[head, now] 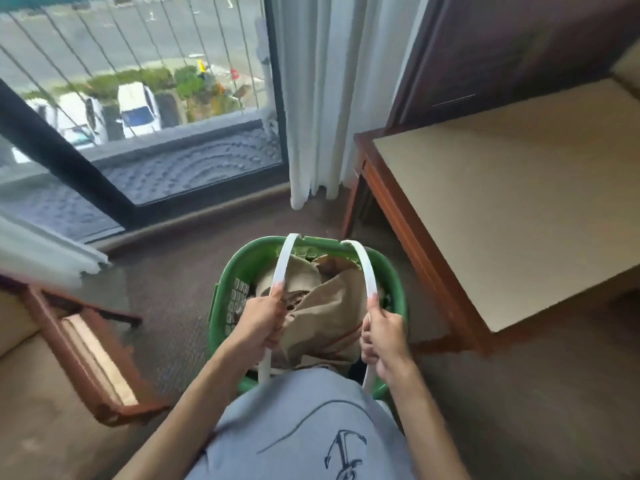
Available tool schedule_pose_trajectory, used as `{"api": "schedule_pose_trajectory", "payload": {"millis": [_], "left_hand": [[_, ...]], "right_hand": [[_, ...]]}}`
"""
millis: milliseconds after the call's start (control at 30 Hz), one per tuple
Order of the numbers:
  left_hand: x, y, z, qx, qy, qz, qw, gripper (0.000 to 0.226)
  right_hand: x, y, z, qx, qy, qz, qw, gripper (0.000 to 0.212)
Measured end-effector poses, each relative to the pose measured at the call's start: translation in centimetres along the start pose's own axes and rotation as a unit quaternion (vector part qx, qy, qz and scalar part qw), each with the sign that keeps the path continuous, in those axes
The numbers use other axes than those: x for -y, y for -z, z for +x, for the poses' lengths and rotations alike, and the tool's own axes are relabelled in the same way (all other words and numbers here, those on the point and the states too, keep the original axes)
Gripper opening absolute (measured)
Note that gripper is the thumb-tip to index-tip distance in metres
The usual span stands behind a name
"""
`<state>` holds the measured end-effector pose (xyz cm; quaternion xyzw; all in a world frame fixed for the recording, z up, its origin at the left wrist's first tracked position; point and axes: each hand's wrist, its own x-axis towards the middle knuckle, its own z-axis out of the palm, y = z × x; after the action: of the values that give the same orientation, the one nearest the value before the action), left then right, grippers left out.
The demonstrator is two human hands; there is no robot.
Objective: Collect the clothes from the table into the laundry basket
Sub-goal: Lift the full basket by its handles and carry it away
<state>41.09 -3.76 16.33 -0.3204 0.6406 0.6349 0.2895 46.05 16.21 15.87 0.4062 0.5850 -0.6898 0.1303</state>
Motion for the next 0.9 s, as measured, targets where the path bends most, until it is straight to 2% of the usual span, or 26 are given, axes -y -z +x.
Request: {"api": "schedule_pose_trajectory", "payload": {"millis": [133, 267, 533, 700, 767, 900], "left_hand": [[-3.8, -1.2, 3.0, 0.057, -0.020, 0.088, 0.994, 0.052], [-6.9, -3.6, 5.6, 0.084, -0.058, 0.191, 0.976, 0.056], [-10.6, -6.8, 9.6, 0.210, -0.046, 0.303, 0.928, 0.055], [-13.1, -5.7, 15.1, 0.283, -0.010, 0.341, 0.896, 0.064], [-14.5, -4.6, 17.7, 0.301, 0.016, 0.355, 0.885, 0.062], [-16.7, -2.9, 21.3, 0.334, 0.052, 0.382, 0.860, 0.058]], "right_hand": [[0.3, -0.5, 1.6, -0.054, 0.000, 0.085, 0.995, 0.058], [0.3, -0.7, 2.6, -0.107, -0.023, 0.177, 0.978, 0.059], [-0.8, -2.7, 4.2, -0.275, -0.038, 0.319, 0.906, 0.055], [-0.9, -8.0, 6.0, -0.357, -0.035, 0.338, 0.870, 0.058], [-0.9, -11.0, 6.8, -0.380, -0.034, 0.339, 0.860, 0.059], [-0.5, -15.3, 8.3, -0.463, -0.011, 0.266, 0.845, 0.069]]}}
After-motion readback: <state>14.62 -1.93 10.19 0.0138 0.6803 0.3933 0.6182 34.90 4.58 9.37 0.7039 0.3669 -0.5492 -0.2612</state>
